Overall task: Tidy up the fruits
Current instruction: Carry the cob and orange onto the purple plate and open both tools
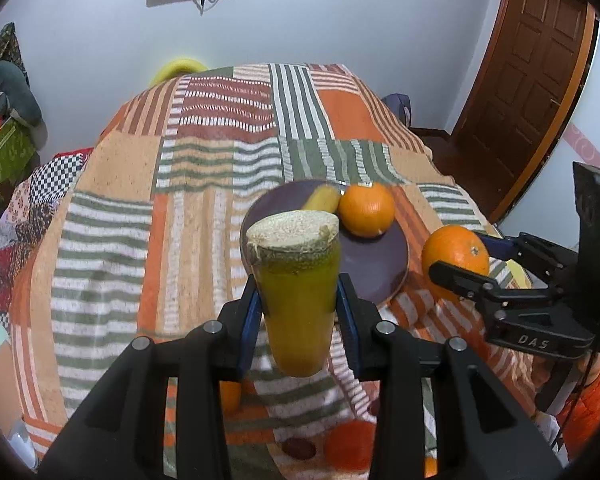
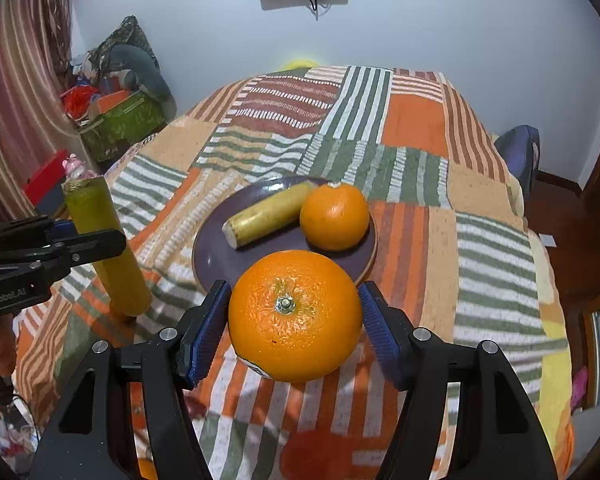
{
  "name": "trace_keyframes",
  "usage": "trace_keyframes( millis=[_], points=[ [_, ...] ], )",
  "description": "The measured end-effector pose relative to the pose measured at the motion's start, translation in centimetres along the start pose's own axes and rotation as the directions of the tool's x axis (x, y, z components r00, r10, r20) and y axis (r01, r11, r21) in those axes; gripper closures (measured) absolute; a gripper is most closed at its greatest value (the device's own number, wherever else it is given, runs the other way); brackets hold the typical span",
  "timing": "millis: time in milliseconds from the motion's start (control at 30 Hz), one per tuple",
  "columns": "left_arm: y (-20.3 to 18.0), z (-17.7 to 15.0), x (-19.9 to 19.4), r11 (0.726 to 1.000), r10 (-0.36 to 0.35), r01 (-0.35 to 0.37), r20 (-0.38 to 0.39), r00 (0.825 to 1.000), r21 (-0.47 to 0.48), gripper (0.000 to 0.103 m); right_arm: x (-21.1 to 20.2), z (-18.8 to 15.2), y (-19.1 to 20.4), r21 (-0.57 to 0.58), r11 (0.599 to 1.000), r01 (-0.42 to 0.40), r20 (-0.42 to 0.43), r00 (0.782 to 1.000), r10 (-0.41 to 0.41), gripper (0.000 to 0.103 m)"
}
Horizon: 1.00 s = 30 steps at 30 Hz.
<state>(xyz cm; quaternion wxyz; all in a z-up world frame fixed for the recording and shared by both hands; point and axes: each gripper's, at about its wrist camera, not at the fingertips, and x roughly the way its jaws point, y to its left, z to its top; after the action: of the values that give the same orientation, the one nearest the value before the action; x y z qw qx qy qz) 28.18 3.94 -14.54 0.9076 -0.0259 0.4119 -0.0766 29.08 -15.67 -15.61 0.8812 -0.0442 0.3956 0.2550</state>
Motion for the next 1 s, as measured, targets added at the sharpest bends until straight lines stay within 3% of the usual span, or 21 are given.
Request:
trace_keyframes(
  millis=[200,567,900,1000],
  points=[
    [-0.6,1.2,1.7,1.000,-0.001,0.001,-0.006,1.000,0.032,0.067,1.7,1.0,-0.1,-0.016,1.000,0.001,-0.016,1.000,-0.001,0.041],
    [-1.7,1.5,7.5,0.997,0.009,-0.001,-0.089,0.996,0.082,0.067,5.0,1.0,-1.1,-0.048,0.999,-0.001,-0.097,0.995,-0.004,0.041],
    [-2.1,2.4,9.7,0.998,-0.006,0.013,-0.102,0.995,0.068,0.067,6.1,1.2,-1.9,-0.019,1.000,-0.021,-0.121,0.992,0.018,0.040],
    [-2.0,2.5,10.0,0.997,-0.010,0.017,-0.107,0.994,0.072,0.063,5.9,1.3,-2.0,-0.006,1.000,-0.018,-0.118,0.993,0.017,0.039]
  ],
)
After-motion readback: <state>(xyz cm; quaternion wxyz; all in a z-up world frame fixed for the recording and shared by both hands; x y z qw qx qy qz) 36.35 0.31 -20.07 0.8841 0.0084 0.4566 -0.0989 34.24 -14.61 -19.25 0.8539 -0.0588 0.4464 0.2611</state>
